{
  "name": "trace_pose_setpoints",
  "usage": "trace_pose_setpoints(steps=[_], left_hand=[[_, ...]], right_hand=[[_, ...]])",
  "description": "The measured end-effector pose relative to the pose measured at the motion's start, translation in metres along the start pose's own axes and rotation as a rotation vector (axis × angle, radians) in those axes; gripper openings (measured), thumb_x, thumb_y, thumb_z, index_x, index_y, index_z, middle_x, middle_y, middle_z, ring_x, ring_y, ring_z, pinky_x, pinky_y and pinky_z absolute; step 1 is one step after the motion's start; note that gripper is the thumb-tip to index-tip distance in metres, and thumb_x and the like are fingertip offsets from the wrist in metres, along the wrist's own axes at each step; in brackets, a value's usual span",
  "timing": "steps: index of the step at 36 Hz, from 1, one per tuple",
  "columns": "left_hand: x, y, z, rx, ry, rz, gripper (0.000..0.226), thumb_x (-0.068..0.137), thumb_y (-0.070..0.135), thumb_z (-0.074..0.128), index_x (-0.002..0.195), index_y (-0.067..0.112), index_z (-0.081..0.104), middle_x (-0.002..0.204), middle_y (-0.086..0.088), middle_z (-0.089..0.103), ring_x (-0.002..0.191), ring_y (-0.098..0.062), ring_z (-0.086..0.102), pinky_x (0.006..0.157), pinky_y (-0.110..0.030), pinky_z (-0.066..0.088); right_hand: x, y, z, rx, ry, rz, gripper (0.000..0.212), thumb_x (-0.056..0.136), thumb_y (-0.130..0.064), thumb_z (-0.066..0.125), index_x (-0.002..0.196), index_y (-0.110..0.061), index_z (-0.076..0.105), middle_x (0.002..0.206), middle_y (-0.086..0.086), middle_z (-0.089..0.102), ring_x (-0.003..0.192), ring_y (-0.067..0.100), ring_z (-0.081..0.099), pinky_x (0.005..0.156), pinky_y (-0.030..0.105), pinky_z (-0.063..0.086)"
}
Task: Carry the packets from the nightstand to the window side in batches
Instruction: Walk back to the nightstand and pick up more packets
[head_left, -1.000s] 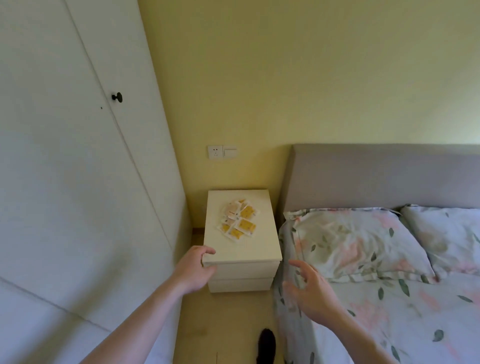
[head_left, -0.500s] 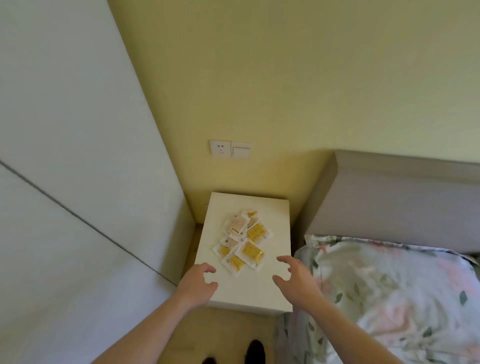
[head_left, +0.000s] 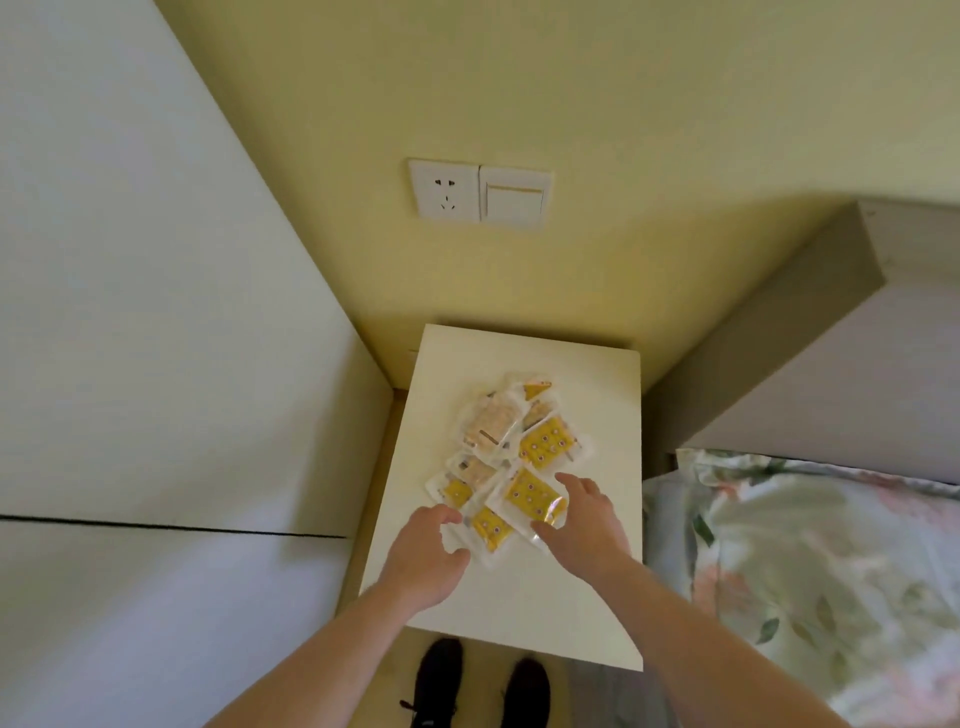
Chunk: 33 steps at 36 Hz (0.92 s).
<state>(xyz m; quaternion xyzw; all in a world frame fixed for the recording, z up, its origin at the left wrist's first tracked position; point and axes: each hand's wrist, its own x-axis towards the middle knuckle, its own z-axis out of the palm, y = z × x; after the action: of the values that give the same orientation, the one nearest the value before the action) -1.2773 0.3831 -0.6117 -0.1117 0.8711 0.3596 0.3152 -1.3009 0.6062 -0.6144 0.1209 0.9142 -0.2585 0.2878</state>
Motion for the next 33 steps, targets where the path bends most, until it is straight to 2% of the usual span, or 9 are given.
trace_pose_setpoints(steps=[3, 8, 15, 17, 20, 23, 26, 30, 33], left_hand=[[0.016, -0.008, 0.01, -0.006, 0.022, -0.002, 0.04, 0.09, 0.026, 0.063, 0.127, 0.036, 0.051, 0.132, 0.017, 0.044, 0.111, -0.006, 0.052, 0.087, -0.023, 0.049], [0.039, -0.016, 0.024, -0.017, 0.081, -0.001, 0.046, 0.089, 0.03, 0.068, 0.131, 0.031, 0.05, 0.127, 0.016, 0.044, 0.116, -0.009, 0.053, 0.094, -0.027, 0.05], [0.058, -0.015, 0.04, 0.046, 0.191, -0.023, 0.054, 0.082, 0.047, 0.075, 0.126, 0.032, 0.047, 0.119, 0.014, 0.047, 0.112, -0.01, 0.05, 0.081, -0.024, 0.049], [0.061, -0.014, 0.043, 0.063, 0.227, -0.026, 0.054, 0.079, 0.052, 0.076, 0.119, 0.033, 0.046, 0.111, 0.016, 0.049, 0.107, -0.009, 0.049, 0.076, -0.024, 0.048], [0.063, -0.012, 0.045, 0.042, 0.247, -0.035, 0.048, 0.078, 0.048, 0.078, 0.11, 0.034, 0.045, 0.096, 0.018, 0.049, 0.097, -0.009, 0.051, 0.071, -0.023, 0.045], [0.063, -0.015, 0.048, 0.034, 0.274, -0.03, 0.032, 0.083, 0.042, 0.078, 0.101, 0.034, 0.053, 0.087, 0.02, 0.053, 0.086, -0.006, 0.056, 0.068, -0.023, 0.05], [0.059, -0.023, 0.05, 0.054, 0.295, 0.014, 0.016, 0.088, 0.035, 0.073, 0.086, 0.034, 0.057, 0.08, 0.019, 0.057, 0.081, -0.004, 0.056, 0.066, -0.019, 0.051], [0.05, -0.033, 0.047, 0.005, 0.263, 0.064, 0.01, 0.09, 0.034, 0.071, 0.088, 0.036, 0.061, 0.091, 0.022, 0.058, 0.089, -0.004, 0.056, 0.071, -0.015, 0.05], [0.044, -0.04, 0.044, -0.055, 0.254, 0.115, 0.012, 0.091, 0.029, 0.071, 0.089, 0.034, 0.06, 0.095, 0.022, 0.057, 0.093, -0.001, 0.057, 0.068, -0.01, 0.045]], right_hand=[[0.023, -0.002, 0.016, 0.003, 0.013, 0.016, 0.079, 0.089, -0.048, 0.07, 0.154, -0.028, 0.031, 0.153, -0.004, 0.039, 0.136, 0.023, 0.042, 0.109, 0.04, 0.044], [0.045, -0.002, 0.04, -0.087, 0.066, 0.037, 0.079, 0.084, -0.052, 0.074, 0.149, -0.03, 0.035, 0.141, -0.004, 0.046, 0.13, 0.022, 0.045, 0.107, 0.039, 0.042], [0.044, 0.016, 0.051, -0.036, 0.073, 0.05, 0.015, 0.089, -0.036, 0.066, 0.097, -0.023, 0.064, 0.096, -0.008, 0.054, 0.094, 0.021, 0.059, 0.084, 0.037, 0.05], [0.042, 0.02, 0.043, 0.057, 0.141, 0.033, 0.017, 0.09, -0.035, 0.069, 0.087, -0.019, 0.064, 0.091, -0.007, 0.051, 0.082, 0.02, 0.059, 0.074, 0.035, 0.051], [0.051, 0.026, 0.019, 0.129, 0.267, 0.021, 0.025, 0.089, -0.035, 0.074, 0.093, -0.012, 0.068, 0.103, -0.002, 0.055, 0.081, 0.018, 0.061, 0.072, 0.031, 0.05], [0.073, 0.028, -0.005, 0.114, 0.291, -0.002, 0.04, 0.091, -0.035, 0.072, 0.119, -0.007, 0.069, 0.133, 0.002, 0.052, 0.108, 0.023, 0.061, 0.093, 0.04, 0.055], [0.098, 0.025, -0.019, 0.017, 0.237, 0.014, 0.046, 0.094, -0.038, 0.067, 0.131, -0.01, 0.064, 0.146, 0.003, 0.045, 0.128, 0.026, 0.05, 0.11, 0.04, 0.044], [0.116, 0.017, -0.016, 0.01, 0.178, 0.06, 0.028, 0.089, -0.038, 0.067, 0.106, -0.016, 0.067, 0.112, 0.008, 0.061, 0.105, 0.031, 0.06, 0.09, 0.043, 0.053], [0.107, 0.013, -0.011, 0.1, 0.187, 0.107, 0.019, 0.091, -0.027, 0.069, 0.102, -0.015, 0.06, 0.096, 0.003, 0.062, 0.081, 0.021, 0.061, 0.066, 0.035, 0.053]])
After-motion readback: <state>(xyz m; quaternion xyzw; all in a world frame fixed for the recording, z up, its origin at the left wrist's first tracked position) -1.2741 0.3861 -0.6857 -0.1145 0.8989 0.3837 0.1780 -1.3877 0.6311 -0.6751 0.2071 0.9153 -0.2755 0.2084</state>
